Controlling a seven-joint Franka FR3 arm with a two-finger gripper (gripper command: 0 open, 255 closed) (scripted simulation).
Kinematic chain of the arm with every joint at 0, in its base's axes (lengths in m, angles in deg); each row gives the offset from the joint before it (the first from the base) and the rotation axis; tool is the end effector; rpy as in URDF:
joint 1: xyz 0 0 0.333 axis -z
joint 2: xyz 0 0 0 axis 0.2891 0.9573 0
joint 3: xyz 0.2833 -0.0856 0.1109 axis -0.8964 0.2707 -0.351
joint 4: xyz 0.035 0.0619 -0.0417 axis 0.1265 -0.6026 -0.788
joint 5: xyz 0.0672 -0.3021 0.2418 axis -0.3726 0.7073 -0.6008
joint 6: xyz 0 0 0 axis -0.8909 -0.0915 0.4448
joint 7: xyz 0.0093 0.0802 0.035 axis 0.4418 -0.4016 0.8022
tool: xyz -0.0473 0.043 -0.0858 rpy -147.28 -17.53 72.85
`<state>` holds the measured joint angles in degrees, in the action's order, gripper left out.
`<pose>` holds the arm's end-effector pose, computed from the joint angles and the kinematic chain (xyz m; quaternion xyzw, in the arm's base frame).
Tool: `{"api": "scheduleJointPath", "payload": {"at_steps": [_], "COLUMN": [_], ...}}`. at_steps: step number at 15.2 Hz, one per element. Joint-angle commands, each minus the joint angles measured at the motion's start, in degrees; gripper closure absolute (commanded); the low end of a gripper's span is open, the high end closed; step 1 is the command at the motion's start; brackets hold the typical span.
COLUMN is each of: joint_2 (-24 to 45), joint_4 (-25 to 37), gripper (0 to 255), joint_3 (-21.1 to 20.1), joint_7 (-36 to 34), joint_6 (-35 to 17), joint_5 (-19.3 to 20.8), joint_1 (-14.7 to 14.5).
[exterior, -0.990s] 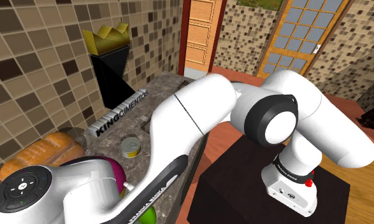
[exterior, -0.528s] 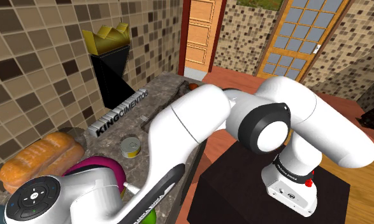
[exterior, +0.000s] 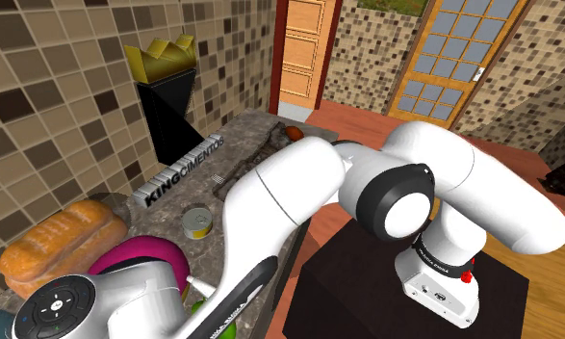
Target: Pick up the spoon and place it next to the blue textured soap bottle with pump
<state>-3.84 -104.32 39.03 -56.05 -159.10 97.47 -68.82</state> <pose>0.3538 0.7051 0.1545 -0.9858 -0.0991 -0.1091 0.0808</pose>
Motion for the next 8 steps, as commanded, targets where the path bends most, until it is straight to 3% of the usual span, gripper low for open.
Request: {"api": "scheduleJointPath", "payload": {"at_steps": [1,3,4,8], "joint_2": [0.58,0.58,0.51,-0.44], "joint_4": [-0.27,-0.28,-0.42,-2.53], "gripper": [255,255,0,0], "joint_3": [0.29,0.28,0.31,0.45], "joint_7": [0.05,0.04,-0.14,-0.58], "joint_6": [0.29,0.29,0.22,-0.87], "joint_5": [0.0,0.01,0.06,0.34], "joint_1": [0.26,0.27,0.17,0.63]}}
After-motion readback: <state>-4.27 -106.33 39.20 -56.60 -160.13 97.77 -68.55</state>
